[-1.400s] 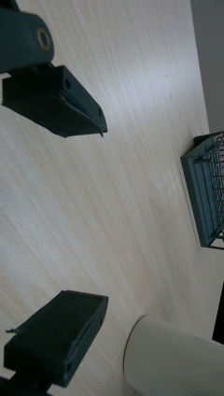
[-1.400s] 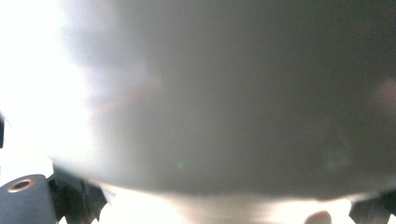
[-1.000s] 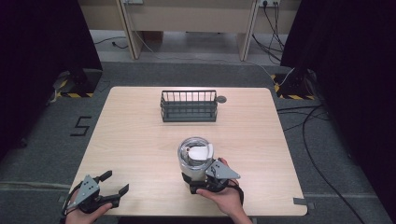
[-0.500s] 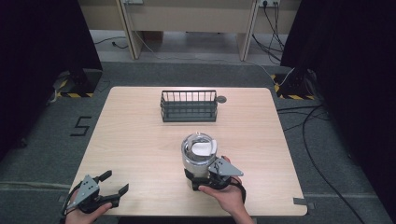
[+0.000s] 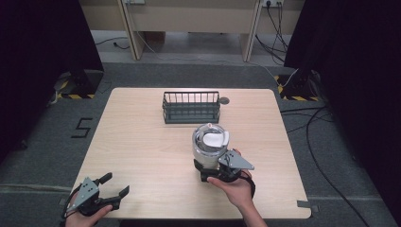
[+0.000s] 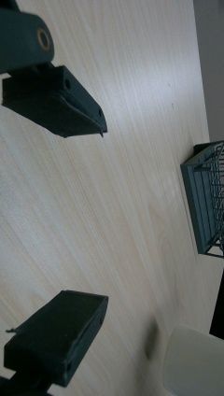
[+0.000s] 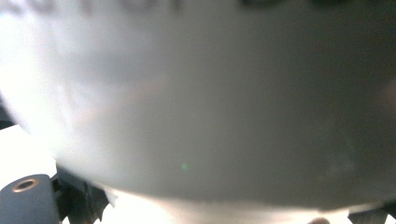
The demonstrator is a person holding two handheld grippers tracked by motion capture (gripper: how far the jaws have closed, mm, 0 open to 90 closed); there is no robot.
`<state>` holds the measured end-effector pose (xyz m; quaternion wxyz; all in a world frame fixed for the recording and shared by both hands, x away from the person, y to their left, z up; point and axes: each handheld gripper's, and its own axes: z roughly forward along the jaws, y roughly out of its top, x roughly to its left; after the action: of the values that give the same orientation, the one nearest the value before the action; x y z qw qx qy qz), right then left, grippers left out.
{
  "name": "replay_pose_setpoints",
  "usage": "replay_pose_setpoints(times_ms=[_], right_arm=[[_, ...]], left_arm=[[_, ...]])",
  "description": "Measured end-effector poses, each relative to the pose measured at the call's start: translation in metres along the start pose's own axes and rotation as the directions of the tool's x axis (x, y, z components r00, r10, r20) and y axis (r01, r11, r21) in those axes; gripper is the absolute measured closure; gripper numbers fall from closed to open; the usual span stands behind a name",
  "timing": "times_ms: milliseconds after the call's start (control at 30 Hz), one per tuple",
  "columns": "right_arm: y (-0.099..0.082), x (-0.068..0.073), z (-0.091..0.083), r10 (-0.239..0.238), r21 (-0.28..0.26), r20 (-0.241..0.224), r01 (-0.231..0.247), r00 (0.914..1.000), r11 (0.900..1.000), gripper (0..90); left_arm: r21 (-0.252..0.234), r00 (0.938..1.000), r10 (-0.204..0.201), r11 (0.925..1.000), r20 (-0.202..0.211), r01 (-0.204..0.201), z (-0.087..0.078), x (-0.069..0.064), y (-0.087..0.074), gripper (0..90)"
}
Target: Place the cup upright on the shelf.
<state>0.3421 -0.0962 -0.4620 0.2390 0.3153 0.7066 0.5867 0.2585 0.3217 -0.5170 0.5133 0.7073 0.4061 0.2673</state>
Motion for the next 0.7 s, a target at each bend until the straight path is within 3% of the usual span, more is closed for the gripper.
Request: replay_pose_setpoints(times_ms=[700], right_arm=[[0.031, -0.020, 0.020, -0.022, -0.013, 0.054, 0.023, 0.9983, 0.9997, 10.2]], left_arm=[[-0.009, 0.9999, -0.012, 0.9999, -0.002, 0.012, -0.001, 0.002, 0.000, 14.1]])
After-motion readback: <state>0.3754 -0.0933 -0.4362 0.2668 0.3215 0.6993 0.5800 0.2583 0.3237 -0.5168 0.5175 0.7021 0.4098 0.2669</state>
